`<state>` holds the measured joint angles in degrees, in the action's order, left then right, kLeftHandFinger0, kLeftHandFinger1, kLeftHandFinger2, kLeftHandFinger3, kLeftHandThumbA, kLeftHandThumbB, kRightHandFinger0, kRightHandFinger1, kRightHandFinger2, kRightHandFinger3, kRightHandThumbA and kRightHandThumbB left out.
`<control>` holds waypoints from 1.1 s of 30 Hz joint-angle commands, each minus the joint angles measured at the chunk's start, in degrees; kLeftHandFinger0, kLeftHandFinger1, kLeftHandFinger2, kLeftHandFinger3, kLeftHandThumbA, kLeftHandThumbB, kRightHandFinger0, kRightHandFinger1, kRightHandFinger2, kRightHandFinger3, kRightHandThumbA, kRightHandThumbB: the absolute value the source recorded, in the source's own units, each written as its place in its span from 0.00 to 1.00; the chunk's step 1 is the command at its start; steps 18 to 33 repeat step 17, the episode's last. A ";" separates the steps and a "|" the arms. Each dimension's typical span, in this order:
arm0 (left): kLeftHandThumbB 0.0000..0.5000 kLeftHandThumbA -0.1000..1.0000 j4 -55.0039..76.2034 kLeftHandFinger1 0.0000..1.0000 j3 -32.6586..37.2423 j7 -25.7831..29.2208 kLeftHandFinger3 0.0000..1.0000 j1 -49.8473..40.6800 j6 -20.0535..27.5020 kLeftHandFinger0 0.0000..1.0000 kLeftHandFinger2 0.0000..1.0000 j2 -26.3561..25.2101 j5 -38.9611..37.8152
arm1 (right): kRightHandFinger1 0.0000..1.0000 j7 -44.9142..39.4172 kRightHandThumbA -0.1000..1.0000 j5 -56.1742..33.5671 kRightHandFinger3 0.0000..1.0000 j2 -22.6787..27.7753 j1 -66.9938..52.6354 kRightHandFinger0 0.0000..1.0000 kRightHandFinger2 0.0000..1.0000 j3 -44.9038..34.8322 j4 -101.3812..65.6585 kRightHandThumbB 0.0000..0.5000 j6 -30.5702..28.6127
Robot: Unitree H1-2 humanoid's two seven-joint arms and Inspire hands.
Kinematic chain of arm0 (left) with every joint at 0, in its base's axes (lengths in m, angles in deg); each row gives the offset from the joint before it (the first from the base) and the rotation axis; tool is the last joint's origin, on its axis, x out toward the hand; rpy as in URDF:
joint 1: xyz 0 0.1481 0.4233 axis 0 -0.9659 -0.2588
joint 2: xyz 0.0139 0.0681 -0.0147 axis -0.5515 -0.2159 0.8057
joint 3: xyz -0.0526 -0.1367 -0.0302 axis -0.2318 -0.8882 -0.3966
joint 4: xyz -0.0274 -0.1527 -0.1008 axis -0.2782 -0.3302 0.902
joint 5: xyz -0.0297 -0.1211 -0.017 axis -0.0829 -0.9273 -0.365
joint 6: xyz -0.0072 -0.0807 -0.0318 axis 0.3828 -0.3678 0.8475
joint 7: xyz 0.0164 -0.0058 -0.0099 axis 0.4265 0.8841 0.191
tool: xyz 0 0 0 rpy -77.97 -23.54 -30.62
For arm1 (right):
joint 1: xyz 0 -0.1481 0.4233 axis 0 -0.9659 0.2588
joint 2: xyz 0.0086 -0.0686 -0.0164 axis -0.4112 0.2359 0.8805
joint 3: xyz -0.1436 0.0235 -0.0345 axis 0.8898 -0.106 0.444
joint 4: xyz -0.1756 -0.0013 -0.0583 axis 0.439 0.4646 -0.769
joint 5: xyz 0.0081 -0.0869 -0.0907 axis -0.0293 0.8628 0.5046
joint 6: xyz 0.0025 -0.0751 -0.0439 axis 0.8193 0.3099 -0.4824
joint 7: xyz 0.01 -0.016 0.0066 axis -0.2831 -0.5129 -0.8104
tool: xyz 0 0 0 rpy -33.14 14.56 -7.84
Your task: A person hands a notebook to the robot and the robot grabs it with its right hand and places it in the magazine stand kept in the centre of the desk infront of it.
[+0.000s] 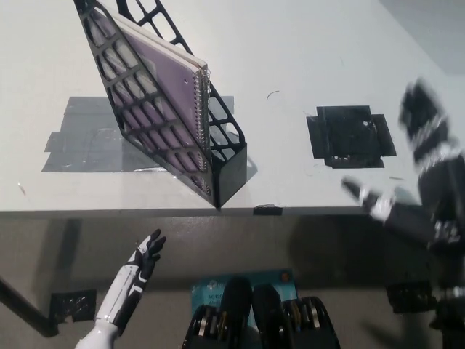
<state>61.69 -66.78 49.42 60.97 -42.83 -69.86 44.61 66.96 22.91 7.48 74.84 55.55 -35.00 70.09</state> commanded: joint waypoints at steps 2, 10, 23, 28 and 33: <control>1.00 1.00 1.10 1.00 0.53 -0.55 1.00 -0.80 1.88 1.00 1.00 -0.14 0.56 | 1.00 -3.86 0.95 -1.31 1.00 -0.53 -5.61 1.00 1.00 -1.05 7.09 0.34 -9.54; 1.00 1.00 1.17 1.00 1.31 -0.73 1.00 -2.77 1.98 1.00 1.00 -0.14 0.56 | 1.00 -5.41 0.95 1.59 1.00 -3.14 -11.02 1.00 1.00 1.24 17.82 0.24 -14.35; 1.00 1.00 1.05 1.00 1.11 -0.10 1.00 -3.40 2.10 1.00 1.00 0.22 0.22 | 1.00 -6.77 0.96 4.60 1.00 -2.75 -10.09 1.00 1.00 2.95 20.81 0.24 -11.72; 1.00 1.00 1.05 1.00 1.11 -0.10 1.00 -3.40 2.10 1.00 1.00 0.22 0.22 | 1.00 -6.77 0.96 4.60 1.00 -2.75 -10.09 1.00 1.00 2.95 20.81 0.24 -11.72; 1.00 1.00 1.05 1.00 1.11 -0.10 1.00 -3.40 2.10 1.00 1.00 0.22 0.22 | 1.00 -6.77 0.96 4.60 1.00 -2.75 -10.09 1.00 1.00 2.95 20.81 0.24 -11.72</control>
